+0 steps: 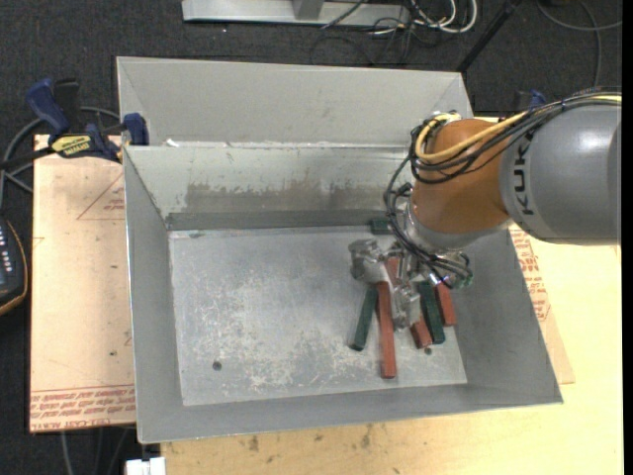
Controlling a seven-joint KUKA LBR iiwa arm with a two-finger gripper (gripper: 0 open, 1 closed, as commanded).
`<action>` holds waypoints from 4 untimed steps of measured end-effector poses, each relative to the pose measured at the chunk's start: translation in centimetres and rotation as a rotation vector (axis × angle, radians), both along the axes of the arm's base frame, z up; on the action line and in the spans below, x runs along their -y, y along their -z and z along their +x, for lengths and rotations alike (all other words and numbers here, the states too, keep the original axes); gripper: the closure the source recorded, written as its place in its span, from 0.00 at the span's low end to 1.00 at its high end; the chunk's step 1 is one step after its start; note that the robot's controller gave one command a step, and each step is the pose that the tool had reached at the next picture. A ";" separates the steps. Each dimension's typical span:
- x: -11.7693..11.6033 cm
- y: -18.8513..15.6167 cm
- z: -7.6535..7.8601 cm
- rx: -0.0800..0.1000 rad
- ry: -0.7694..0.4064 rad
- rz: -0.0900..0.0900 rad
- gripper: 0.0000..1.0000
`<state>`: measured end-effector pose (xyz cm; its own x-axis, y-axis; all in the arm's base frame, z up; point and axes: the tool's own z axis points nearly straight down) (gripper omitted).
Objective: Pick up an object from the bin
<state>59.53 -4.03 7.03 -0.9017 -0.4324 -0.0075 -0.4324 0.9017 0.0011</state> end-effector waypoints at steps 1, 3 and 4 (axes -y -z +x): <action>0.4 0.0 -0.1 -0.004 0.006 -0.003 1.00; -3.6 -11.8 2.0 -0.006 -0.348 -0.002 1.00; 2.4 -12.7 2.8 -0.001 -0.596 -0.007 1.00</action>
Offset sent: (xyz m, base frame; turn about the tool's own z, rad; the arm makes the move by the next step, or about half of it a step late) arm 0.0000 0.0000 0.0000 0.0000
